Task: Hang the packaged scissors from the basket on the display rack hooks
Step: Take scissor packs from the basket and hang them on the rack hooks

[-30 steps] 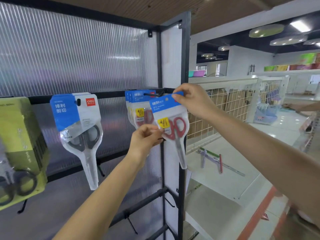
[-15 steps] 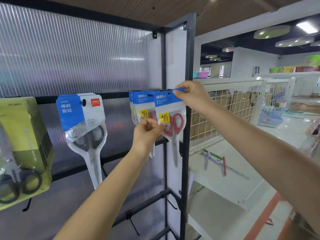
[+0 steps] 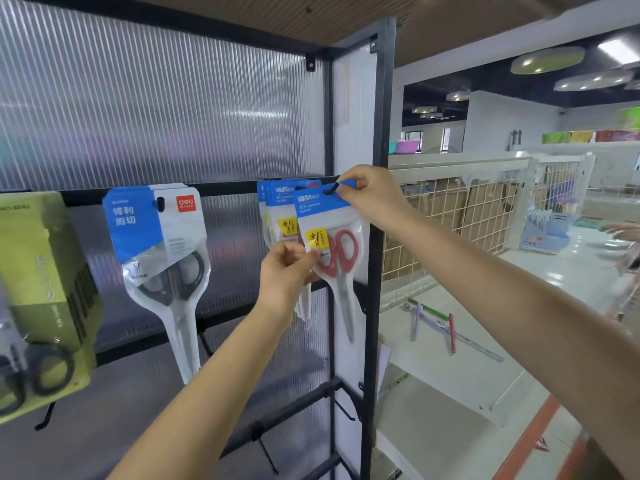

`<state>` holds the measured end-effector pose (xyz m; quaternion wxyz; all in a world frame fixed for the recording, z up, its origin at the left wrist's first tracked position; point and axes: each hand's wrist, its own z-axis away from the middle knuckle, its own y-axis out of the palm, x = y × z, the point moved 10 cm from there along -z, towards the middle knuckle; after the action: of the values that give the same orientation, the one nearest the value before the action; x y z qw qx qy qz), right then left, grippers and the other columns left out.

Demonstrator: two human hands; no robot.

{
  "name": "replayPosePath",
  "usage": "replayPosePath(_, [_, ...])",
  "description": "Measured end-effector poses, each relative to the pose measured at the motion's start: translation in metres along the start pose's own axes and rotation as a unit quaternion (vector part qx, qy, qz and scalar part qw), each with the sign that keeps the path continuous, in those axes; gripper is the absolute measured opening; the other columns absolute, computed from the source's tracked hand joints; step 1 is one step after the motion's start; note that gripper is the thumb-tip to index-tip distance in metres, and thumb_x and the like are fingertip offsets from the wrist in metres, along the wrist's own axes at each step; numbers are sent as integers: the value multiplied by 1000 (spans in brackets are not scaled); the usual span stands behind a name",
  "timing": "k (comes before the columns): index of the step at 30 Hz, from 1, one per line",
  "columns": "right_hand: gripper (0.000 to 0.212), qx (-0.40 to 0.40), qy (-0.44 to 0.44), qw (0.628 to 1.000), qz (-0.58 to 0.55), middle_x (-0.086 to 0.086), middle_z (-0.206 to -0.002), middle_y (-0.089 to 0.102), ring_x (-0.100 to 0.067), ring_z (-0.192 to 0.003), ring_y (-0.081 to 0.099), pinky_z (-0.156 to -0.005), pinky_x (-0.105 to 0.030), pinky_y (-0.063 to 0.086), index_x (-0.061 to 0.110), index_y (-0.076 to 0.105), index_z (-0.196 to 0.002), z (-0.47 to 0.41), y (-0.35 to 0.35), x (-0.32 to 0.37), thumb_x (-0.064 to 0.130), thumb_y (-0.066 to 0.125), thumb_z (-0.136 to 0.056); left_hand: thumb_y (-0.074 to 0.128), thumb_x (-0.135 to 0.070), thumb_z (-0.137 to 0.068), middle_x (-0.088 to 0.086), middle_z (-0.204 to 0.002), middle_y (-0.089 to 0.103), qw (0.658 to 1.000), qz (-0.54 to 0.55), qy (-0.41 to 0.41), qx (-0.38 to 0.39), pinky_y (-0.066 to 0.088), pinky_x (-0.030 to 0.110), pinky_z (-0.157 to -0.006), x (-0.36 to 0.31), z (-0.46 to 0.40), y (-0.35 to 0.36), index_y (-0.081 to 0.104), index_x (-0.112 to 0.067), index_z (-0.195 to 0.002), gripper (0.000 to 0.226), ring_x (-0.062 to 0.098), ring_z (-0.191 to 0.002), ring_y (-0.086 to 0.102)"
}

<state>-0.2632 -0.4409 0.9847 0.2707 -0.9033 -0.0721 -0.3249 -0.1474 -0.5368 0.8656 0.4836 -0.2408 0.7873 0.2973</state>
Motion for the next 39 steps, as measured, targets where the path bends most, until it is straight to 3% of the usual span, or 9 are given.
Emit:
replayPosePath(5, [11,-33,-14,999,-7,8,-70,53,-1,-62,47,-52,-6,36,11,59,-95,-9,10,-1,14,65,-86,67,-7,-84,14,-93,65,997,-47,-5,-67,58,37,-76,6,-23,-18,47,-13,-72,24,26,-87,67])
replayPosePath(10, [23,-42,-55,996,48,-10,-106,65,-15,-86,56,-86,-30,47,6,63,-110,-8,26,0,6,58,-88,72,-17,-82,6,-82,64,983,-108,-6,-146,54,44,-86,9,-41,-40,49,-17,-70,25,27,-86,65])
replayPosePath(13, [43,-6,-90,985,144,-9,-138,48,-21,-118,51,-101,-27,37,8,46,-136,-4,42,2,12,50,-94,70,-20,-84,-2,-74,58,975,-144,-3,-167,52,36,-77,6,-48,-45,49,-19,-71,25,19,-78,59])
replayPosePath(16, [59,71,-98,965,232,-4,-157,18,-20,-139,28,-109,-28,27,10,21,-149,-4,66,-6,13,45,-96,66,-23,-87,-5,-74,54,968,-173,-10,-183,42,27,-71,5,-53,-50,50,-15,-79,19,16,-78,56])
replayPosePath(19, [69,109,-95,950,277,-5,-159,4,-20,-146,10,-115,-36,25,11,6,-151,-7,78,-12,16,46,-95,64,-23,-88,-5,-73,52,964,-195,-14,-182,41,27,-71,5,-58,-52,50,-13,-84,18,16,-79,55])
replayPosePath(25, [73,130,-102,926,339,-6,-159,-1,-24,-145,13,-109,-37,32,12,2,-151,6,70,-1,20,48,-95,60,-20,-91,-4,-74,50,949,-267,3,-169,36,25,-64,-8,-57,-44,49,-9,-93,15,16,-78,50])
replayPosePath(31, [63,111,-114,916,369,-11,-156,16,-27,-139,26,-105,-39,33,5,16,-148,41,45,4,19,46,-94,61,-21,-89,23,-125,45,889,-409,65,-194,40,42,-88,-29,-35,-36,44,4,-118,42,37,-111,48])
replayPosePath(34, [61,108,-104,915,375,-14,-152,23,-28,-136,31,-105,-39,34,3,20,-146,63,28,-3,18,46,-93,59,-20,-90,25,-119,48,845,-474,153,-196,37,44,-85,-42,-10,-19,50,7,-115,37,40,-109,46])
replayPosePath(39, [53,91,-44,929,357,-11,-146,34,-29,-128,41,-99,-38,40,5,30,-143,111,-17,-26,21,45,-94,54,-21,-93,23,-108,55,866,-456,181,-98,39,44,-83,-23,40,39,56,5,-104,28,38,-100,51])
